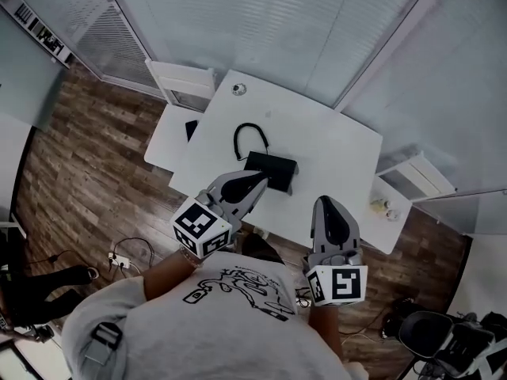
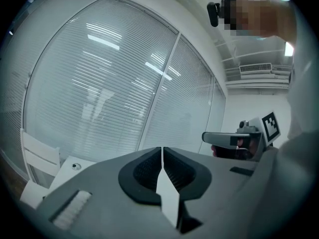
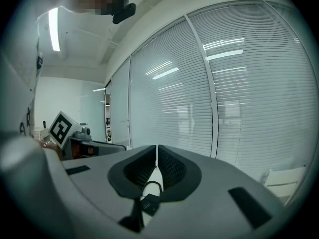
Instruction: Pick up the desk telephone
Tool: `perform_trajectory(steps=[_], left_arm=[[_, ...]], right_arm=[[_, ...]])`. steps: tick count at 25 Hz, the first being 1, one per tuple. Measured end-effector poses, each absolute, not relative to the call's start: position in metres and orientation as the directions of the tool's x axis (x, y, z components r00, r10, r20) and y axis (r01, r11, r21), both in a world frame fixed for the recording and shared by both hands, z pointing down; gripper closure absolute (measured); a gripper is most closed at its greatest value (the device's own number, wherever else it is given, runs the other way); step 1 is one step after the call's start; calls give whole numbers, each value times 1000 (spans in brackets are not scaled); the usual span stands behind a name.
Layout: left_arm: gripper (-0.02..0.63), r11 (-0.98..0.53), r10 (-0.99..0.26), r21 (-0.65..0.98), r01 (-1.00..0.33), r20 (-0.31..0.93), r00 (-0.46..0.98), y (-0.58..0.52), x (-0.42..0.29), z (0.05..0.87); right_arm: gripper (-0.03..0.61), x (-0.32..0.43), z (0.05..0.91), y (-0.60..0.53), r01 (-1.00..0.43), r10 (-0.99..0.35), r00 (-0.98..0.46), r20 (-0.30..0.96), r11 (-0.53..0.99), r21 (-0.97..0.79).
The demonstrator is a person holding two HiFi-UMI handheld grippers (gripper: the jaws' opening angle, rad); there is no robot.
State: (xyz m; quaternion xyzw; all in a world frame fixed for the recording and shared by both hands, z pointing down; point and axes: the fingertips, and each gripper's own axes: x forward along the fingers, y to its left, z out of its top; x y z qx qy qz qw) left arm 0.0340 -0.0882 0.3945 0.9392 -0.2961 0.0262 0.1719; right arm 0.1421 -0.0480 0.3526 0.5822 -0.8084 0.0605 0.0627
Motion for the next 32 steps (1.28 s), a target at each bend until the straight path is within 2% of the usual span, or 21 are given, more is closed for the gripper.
perform_trajectory(steps=[15,32], left_arm=[[600,-755,-558,310,-578,162,814,-114,76,394],[600,-763,-541,314,-566,169,824,-166,22,395]], right_arm=[[566,187,354,-78,-944,-928,-328,175,327,-37],[566,127,353,-126,-945,-926,-325,193,327,-23]])
